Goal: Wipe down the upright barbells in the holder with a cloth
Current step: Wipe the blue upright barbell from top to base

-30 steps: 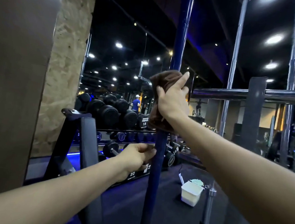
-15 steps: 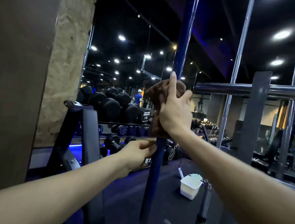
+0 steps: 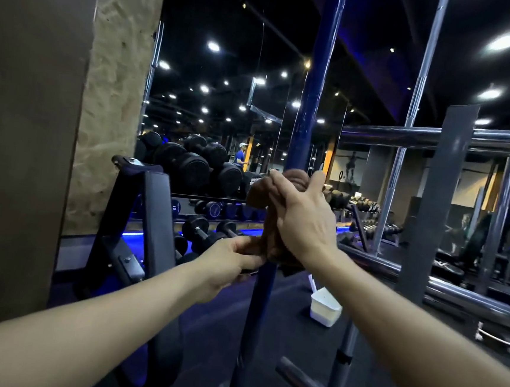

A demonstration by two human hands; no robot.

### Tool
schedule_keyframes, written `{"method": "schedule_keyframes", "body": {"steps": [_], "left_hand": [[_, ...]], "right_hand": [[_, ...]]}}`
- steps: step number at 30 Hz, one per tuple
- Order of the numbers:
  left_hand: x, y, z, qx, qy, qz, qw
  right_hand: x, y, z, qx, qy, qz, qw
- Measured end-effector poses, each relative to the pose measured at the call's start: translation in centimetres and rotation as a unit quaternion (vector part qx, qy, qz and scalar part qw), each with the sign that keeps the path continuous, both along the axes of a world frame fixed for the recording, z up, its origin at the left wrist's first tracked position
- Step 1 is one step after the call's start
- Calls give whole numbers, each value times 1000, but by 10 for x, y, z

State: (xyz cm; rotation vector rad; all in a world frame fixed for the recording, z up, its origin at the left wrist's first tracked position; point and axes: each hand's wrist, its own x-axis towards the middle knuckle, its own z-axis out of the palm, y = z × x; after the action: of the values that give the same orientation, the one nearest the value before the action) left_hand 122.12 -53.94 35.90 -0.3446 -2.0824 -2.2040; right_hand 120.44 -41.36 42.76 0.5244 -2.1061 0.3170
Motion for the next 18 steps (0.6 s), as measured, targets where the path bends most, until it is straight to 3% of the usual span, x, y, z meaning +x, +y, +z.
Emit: {"method": "schedule_keyframes", "body": {"steps": [6, 9, 13, 18], "left_hand": [[-4, -6, -4, -16, -13, -1, 1000], [-8, -6, -15, -32, -18, 3, 999], [-4, 0, -22, -41, -9, 11, 999], [3, 4, -15, -63, -23, 10, 998]], "right_hand": [[-12, -2, 56, -13, 50, -57, 997], [-14, 0, 27, -20, 70, -43, 996], [-7, 6, -37, 20, -11, -6, 1000], [-7, 17, -7, 35, 6, -28, 999]]}}
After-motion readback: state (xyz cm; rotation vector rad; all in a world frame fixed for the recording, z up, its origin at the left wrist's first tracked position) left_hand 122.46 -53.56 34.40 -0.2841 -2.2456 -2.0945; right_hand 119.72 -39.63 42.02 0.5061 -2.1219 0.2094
